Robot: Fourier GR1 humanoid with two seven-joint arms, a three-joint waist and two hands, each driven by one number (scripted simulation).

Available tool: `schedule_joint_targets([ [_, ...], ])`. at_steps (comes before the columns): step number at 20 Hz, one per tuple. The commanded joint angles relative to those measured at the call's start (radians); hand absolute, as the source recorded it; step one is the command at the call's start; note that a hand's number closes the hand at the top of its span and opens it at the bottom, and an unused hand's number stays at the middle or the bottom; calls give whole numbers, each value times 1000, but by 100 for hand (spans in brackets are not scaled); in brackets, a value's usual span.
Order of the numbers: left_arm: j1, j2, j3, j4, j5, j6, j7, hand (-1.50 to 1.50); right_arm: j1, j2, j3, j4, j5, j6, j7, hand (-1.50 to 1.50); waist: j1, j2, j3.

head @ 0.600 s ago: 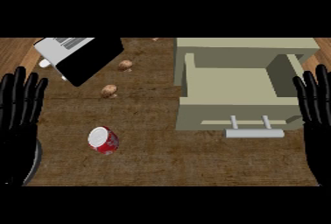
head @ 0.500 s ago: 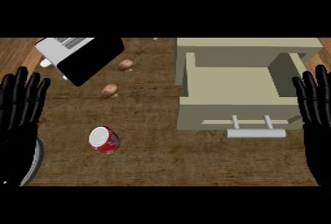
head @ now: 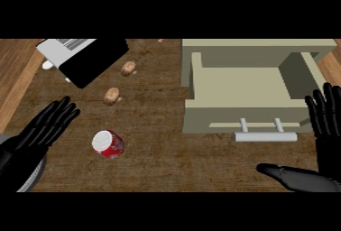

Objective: Pick up the can, place it into the drawer and close the drawer

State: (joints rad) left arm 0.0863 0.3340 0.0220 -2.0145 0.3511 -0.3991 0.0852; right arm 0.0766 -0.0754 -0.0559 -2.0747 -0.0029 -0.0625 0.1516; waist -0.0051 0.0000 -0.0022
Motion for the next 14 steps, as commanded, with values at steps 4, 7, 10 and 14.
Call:
schedule_joint_targets([
  [4, 52, 163, 175, -43, 296, -146, 146, -150, 107, 5, -51, -40, -30, 2, 32, -150, 7, -2, 2],
  [7, 80, 188, 228, 5, 343, -209, 136, -150, 202, -18, -97, -108, -101, 69, 8, -150, 2, -3, 2],
  [10, 104, 125, 229, -15, 281, -233, 113, -150, 134, -66, -213, -7, -179, 111, -8, -150, 6, -1, 2],
  [14, 174, 121, 265, -80, 364, -249, 171, -150, 209, -53, -216, -131, -212, 141, 32, -150, 7, -2, 2],
])
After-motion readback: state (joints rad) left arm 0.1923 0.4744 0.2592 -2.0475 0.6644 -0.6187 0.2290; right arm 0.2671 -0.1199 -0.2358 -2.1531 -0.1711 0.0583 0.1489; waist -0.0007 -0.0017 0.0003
